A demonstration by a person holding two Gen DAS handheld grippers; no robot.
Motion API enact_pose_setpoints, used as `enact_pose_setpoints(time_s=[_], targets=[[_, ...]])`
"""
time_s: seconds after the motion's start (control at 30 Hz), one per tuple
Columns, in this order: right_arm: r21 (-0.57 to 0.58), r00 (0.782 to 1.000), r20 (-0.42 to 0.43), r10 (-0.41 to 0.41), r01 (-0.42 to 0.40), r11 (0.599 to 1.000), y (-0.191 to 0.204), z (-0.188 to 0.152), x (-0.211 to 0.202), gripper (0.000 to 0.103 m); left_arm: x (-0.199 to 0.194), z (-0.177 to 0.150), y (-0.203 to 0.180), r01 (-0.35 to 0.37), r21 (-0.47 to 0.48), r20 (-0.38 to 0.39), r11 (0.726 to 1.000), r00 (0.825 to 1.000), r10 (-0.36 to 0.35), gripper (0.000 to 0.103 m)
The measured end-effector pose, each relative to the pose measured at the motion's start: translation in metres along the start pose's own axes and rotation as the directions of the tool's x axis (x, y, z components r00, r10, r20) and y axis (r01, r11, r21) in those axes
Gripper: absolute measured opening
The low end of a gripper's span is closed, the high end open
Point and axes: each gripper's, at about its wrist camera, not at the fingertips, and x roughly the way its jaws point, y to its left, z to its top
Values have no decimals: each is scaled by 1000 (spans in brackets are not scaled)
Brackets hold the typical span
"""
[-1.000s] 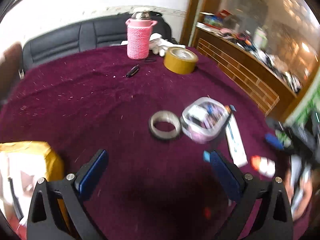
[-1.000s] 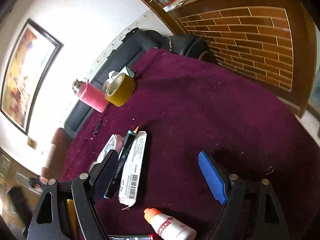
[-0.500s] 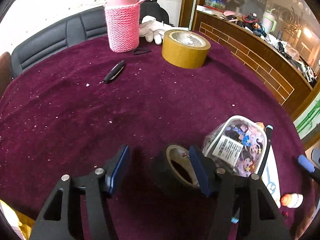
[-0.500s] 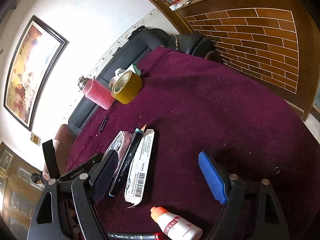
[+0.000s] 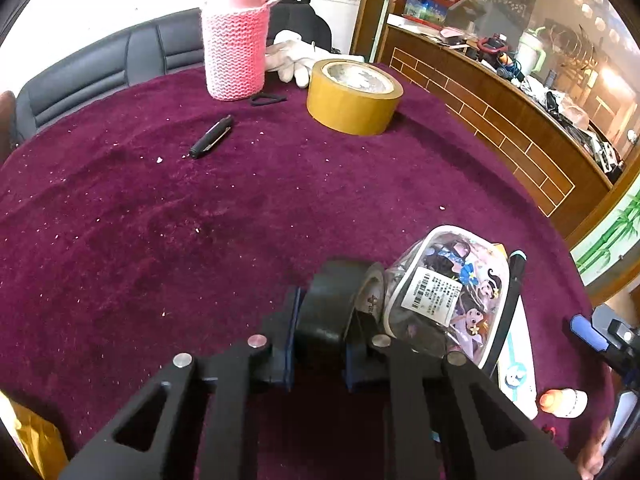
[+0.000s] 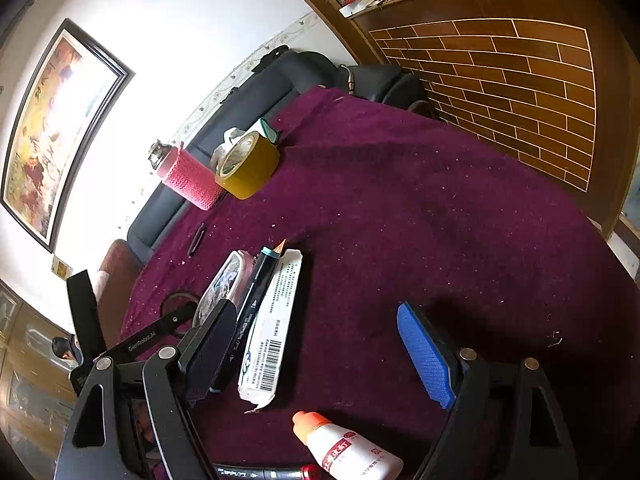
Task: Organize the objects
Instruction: 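Grasp the black tape roll on the table with the left tool, then grasp the orange-capped white bottle with the right tool while the left tool holds the tape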
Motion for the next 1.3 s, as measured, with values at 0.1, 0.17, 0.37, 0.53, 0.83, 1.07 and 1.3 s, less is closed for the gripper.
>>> enact_pose_setpoints(time_s=[0.1, 0.17, 0.37, 0.53, 0.83, 1.07, 1.3], targets=[[-16, 1000, 1, -7, 7, 1000, 1, 0, 1, 86, -13, -4, 6, 1, -37, 25, 999, 1000, 0, 17], [-29, 1000, 4, -10, 10, 1000, 4, 0, 1, 86, -30, -9, 11, 10, -63, 50, 998, 999, -7, 17], [-75, 1000, -18, -24, 23, 997, 10, -3, 7, 86, -104, -40, 17, 50, -66, 151, 997, 988, -39, 17], [-117, 999, -43, -20, 15, 993, 16, -9, 13, 86, -174, -87, 27, 83, -89, 233, 993, 971, -60, 17], [-354, 979, -142, -149, 90, 931, 34, -26, -5, 86, -239, -163, 60, 61, -122, 278, 991, 960, -24, 17], [-609, 948, -79, -308, 199, 768, 45, -53, -4, 55, -260, -199, 92, 52, -219, 299, 974, 954, 16, 17], [-588, 942, -102, -320, 202, 783, 42, -57, 4, 29, -279, -223, 112, 25, -280, 314, 960, 947, 67, 17]])
